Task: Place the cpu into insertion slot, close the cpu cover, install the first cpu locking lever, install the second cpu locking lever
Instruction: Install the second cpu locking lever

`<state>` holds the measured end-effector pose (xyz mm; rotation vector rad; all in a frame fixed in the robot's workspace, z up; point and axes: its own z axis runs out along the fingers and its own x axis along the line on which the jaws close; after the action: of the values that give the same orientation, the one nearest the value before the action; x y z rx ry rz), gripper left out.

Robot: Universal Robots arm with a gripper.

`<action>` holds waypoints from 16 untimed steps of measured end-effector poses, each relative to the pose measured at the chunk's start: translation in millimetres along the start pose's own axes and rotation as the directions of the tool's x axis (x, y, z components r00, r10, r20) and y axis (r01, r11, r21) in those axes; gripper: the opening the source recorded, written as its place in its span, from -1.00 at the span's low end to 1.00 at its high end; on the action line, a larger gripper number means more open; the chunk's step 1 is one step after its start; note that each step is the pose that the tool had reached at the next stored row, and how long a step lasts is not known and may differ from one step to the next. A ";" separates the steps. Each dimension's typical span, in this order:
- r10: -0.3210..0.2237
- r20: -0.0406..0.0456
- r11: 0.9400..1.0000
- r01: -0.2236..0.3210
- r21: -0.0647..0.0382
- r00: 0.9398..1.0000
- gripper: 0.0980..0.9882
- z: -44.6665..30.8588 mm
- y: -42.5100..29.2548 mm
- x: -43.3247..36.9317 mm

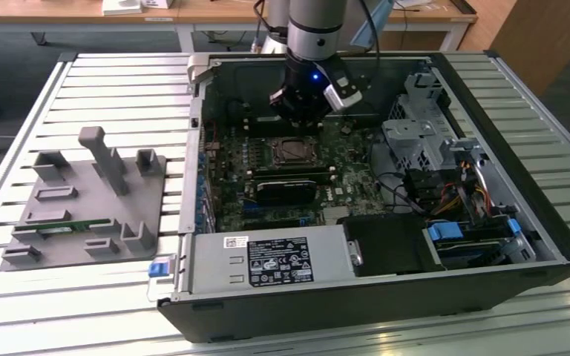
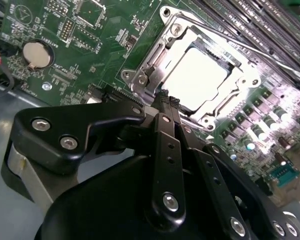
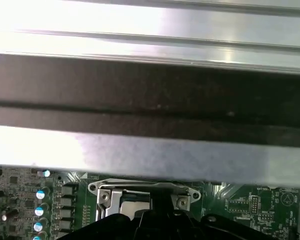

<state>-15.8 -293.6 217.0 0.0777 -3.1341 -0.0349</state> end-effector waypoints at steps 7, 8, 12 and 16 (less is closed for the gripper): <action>0.000 0.000 1.000 0.000 0.000 1.000 -0.98 -22.2 0.4 0.1; 0.000 0.000 1.000 0.000 0.000 1.000 -0.98 -25.1 0.4 0.1; 0.000 0.000 1.000 0.000 0.000 1.000 -0.98 -26.6 -2.2 0.3; 0.000 0.000 1.000 0.000 0.000 1.000 -0.98 -26.8 -9.2 0.6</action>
<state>-15.8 -303.4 243.6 0.0778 -3.1341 -0.0351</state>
